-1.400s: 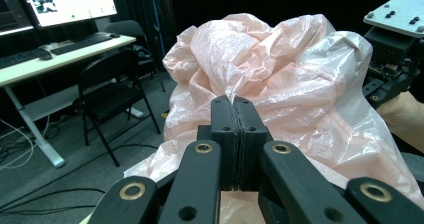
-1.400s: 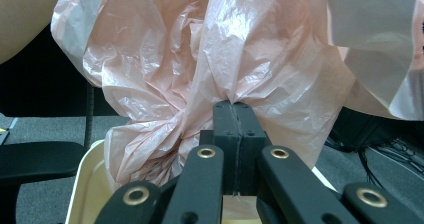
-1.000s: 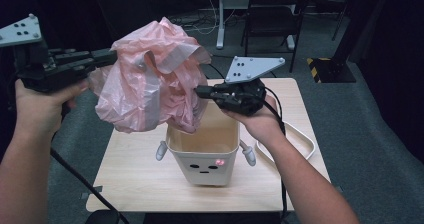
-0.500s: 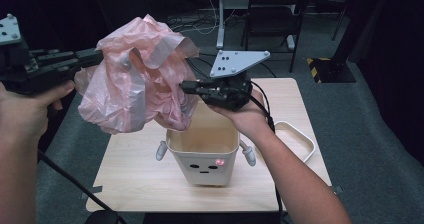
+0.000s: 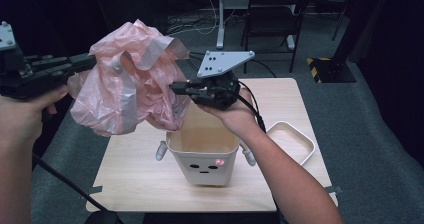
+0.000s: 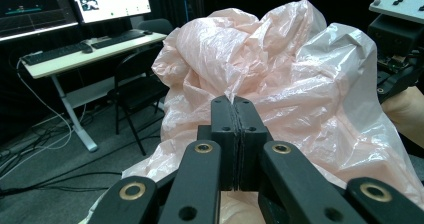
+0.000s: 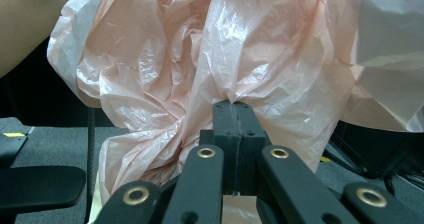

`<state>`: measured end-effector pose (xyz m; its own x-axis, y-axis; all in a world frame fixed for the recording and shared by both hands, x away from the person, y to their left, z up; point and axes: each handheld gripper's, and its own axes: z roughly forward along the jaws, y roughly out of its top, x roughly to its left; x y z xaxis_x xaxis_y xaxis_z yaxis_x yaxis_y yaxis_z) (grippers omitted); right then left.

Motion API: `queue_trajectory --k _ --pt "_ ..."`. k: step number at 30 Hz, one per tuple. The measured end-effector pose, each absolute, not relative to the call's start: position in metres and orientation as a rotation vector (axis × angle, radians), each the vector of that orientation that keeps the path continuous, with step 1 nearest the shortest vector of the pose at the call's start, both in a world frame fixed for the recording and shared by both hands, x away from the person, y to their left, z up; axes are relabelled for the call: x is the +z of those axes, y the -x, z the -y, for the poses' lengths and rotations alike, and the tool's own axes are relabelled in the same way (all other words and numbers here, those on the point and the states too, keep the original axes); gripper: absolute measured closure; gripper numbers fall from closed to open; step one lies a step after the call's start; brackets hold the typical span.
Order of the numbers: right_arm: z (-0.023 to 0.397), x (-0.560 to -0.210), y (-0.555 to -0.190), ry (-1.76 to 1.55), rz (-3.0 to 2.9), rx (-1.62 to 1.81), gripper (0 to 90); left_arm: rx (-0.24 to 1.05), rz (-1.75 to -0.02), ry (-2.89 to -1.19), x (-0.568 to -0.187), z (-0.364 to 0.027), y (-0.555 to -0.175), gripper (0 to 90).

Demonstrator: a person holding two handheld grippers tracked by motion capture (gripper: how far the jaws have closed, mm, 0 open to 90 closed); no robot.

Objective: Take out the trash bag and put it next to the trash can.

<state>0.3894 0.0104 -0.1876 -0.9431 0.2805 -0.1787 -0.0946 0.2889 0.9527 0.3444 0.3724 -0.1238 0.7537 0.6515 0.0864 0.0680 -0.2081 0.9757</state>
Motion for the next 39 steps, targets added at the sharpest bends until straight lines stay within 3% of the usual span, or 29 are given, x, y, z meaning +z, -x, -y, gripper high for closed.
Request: queue_trajectory --k 39 --pt "-0.041 -0.202 -0.401 -0.161 -2.405 1.62 89.9 0.616 -0.598 -1.683 -0.12 -0.391 -0.337 89.1"
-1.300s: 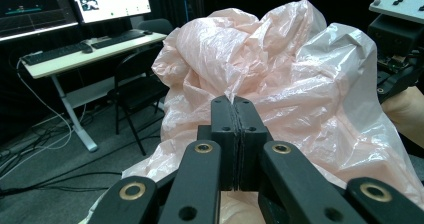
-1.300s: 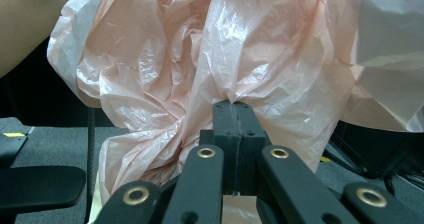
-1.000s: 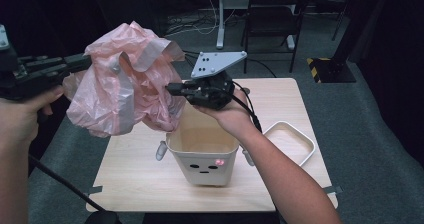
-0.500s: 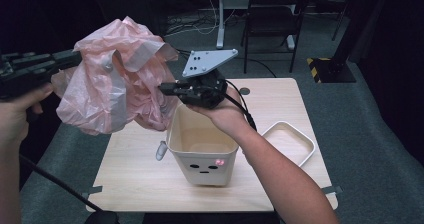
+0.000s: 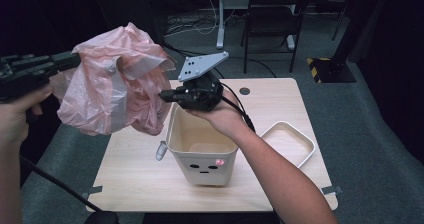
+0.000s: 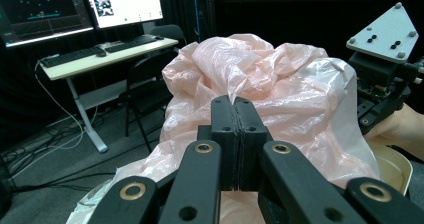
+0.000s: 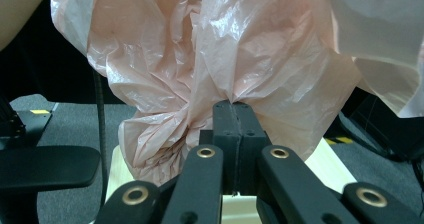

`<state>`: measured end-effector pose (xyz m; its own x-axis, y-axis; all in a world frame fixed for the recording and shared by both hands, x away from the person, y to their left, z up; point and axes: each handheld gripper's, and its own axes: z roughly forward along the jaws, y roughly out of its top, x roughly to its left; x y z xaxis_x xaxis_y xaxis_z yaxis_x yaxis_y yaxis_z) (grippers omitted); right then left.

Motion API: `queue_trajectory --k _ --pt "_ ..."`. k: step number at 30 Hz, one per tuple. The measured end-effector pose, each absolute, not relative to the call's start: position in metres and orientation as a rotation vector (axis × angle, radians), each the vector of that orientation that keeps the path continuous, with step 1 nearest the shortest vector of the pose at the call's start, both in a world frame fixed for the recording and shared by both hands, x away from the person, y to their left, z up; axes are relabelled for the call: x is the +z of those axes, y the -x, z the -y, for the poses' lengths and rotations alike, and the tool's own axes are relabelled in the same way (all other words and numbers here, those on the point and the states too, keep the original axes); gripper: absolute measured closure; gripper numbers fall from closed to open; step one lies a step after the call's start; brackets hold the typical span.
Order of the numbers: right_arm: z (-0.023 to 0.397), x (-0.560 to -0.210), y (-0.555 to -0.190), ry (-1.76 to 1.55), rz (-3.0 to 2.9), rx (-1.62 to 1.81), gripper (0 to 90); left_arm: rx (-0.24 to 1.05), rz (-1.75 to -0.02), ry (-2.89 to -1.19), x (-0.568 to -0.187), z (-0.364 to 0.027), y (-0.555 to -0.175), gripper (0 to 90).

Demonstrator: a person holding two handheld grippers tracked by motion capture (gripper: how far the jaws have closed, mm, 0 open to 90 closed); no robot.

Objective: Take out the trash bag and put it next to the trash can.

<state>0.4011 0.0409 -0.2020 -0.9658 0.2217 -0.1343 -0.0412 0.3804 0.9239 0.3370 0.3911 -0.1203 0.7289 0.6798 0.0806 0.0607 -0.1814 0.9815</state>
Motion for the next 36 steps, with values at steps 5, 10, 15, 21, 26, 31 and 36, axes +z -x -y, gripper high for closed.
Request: queue_trajectory --k 5,10,15,21,26,31,36 --pt "-0.04 -0.205 -0.403 -0.173 -2.429 1.607 88.4 0.615 -0.592 -1.682 -0.123 -0.386 -0.34 89.1" --pt "-0.04 -0.206 -0.404 -0.187 -2.443 1.602 84.2 0.6 -0.585 -1.686 -0.125 -0.382 -0.345 89.1" --pt "-0.036 -0.207 -0.401 -0.193 -2.429 1.609 83.2 0.595 -0.615 -1.747 -0.141 -0.372 -0.357 89.1" --pt "-0.023 -0.209 -0.396 -0.205 -2.409 1.605 82.2 0.562 -0.685 -1.748 -0.165 -0.379 -0.372 89.1" --pt "-0.013 -0.211 -0.393 -0.22 -2.393 1.589 81.3 0.521 -0.695 -1.74 -0.18 -0.379 -0.379 89.1" --pt "-0.004 -0.214 -0.388 -0.227 -2.37 1.585 79.1 0.499 -0.69 -1.751 -0.193 -0.37 -0.385 89.1" --pt "0.005 -0.217 -0.38 -0.224 -2.354 1.601 76.8 0.477 -0.698 -1.756 -0.205 -0.364 -0.392 89.1"
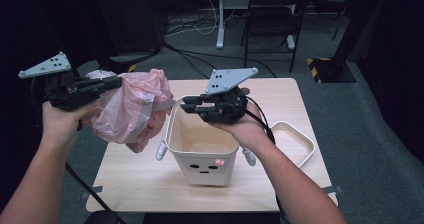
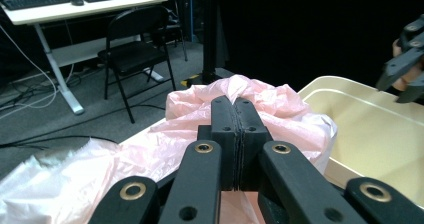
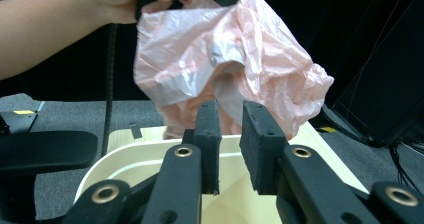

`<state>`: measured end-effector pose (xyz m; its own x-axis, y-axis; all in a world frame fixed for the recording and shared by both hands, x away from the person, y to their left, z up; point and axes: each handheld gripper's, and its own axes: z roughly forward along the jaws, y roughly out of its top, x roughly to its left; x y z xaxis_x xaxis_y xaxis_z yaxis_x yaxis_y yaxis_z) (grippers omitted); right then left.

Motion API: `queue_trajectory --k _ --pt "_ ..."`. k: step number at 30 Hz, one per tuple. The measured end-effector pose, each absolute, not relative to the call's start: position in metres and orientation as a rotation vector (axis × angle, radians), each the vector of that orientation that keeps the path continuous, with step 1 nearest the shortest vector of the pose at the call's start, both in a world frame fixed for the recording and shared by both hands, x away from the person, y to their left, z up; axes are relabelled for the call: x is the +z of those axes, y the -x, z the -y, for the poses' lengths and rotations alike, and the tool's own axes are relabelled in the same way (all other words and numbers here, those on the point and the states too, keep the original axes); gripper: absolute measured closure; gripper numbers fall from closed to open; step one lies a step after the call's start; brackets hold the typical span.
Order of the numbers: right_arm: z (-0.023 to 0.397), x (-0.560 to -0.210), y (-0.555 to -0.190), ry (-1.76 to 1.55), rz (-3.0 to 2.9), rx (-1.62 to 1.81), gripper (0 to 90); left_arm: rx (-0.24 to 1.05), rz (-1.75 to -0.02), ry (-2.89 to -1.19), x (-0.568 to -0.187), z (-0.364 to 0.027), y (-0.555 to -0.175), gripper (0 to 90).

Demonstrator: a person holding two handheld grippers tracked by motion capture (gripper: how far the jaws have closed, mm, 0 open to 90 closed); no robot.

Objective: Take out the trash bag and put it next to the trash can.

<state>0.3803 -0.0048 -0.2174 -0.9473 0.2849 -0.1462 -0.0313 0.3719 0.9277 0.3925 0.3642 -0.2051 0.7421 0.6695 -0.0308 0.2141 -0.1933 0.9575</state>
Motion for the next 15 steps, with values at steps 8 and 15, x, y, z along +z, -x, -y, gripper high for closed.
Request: queue_trajectory --k 8,15 --pt "0.017 -0.22 -0.369 -0.221 -2.339 1.597 75.1 0.462 -0.715 -1.76 -0.22 -0.358 -0.403 89.1" --pt "0.025 -0.221 -0.361 -0.22 -2.321 1.59 73.5 0.449 -0.749 -1.757 -0.234 -0.359 -0.411 89.1"
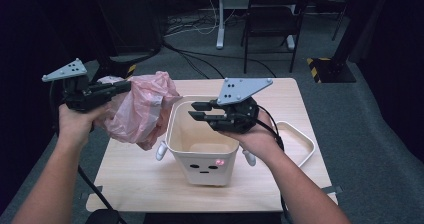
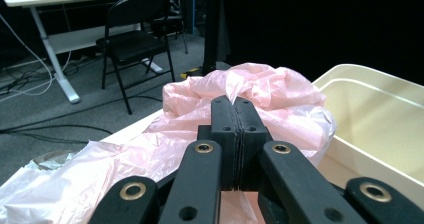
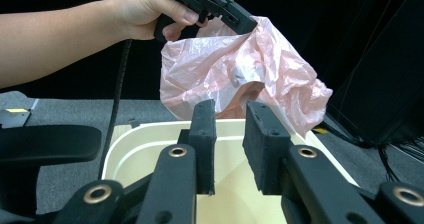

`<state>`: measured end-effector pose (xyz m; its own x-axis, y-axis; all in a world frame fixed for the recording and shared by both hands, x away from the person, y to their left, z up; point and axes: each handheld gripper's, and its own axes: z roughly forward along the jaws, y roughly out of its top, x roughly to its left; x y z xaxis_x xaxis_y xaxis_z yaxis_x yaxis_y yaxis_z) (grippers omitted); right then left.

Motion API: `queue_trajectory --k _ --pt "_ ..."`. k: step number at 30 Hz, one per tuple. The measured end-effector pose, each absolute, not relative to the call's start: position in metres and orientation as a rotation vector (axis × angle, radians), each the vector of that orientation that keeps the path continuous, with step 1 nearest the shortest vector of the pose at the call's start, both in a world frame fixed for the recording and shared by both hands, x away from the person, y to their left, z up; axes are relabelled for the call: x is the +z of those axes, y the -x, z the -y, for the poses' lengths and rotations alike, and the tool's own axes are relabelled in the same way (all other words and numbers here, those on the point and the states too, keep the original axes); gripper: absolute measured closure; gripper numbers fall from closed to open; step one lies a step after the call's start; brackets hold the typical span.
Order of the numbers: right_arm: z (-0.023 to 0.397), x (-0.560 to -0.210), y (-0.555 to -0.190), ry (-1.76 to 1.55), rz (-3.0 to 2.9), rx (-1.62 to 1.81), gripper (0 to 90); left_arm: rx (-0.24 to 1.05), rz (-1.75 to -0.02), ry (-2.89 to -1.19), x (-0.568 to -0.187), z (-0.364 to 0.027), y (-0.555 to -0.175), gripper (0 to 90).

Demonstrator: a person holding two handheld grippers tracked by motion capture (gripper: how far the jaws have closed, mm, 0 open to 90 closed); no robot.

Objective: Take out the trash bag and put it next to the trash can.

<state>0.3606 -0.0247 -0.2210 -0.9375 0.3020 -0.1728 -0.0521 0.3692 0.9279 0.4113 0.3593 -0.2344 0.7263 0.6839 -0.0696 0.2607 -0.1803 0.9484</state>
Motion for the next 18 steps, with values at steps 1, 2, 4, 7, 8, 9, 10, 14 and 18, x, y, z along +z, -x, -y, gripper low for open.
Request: queue_trajectory --k 1,2,4,7,8,9,10,14,18 --pt "0.025 -0.222 -0.361 -0.222 -2.32 1.583 73.3 0.447 -0.755 -1.757 -0.237 -0.36 -0.412 89.1" --pt "0.026 -0.223 -0.361 -0.227 -2.32 1.58 73.1 0.445 -0.76 -1.757 -0.239 -0.36 -0.413 89.1" --pt "0.029 -0.226 -0.361 -0.24 -2.319 1.576 72.8 0.44 -0.775 -1.757 -0.246 -0.361 -0.416 89.1" --pt "0.032 -0.227 -0.361 -0.253 -2.312 1.575 72.6 0.435 -0.79 -1.759 -0.254 -0.362 -0.419 89.1" --pt "0.032 -0.227 -0.361 -0.253 -2.312 1.575 72.6 0.435 -0.79 -1.759 -0.254 -0.362 -0.419 89.1" --pt "0.034 -0.228 -0.36 -0.259 -2.31 1.573 72.5 0.434 -0.797 -1.762 -0.257 -0.362 -0.42 89.1" --pt "0.036 -0.228 -0.36 -0.264 -2.306 1.572 72.5 0.439 -0.801 -1.769 -0.259 -0.361 -0.421 89.1" --pt "0.041 -0.229 -0.36 -0.284 -2.292 1.575 72.6 0.441 -0.812 -1.79 -0.268 -0.358 -0.425 89.1" --pt "0.045 -0.231 -0.359 -0.293 -2.286 1.57 72.4 0.443 -0.828 -1.804 -0.276 -0.356 -0.428 89.1"
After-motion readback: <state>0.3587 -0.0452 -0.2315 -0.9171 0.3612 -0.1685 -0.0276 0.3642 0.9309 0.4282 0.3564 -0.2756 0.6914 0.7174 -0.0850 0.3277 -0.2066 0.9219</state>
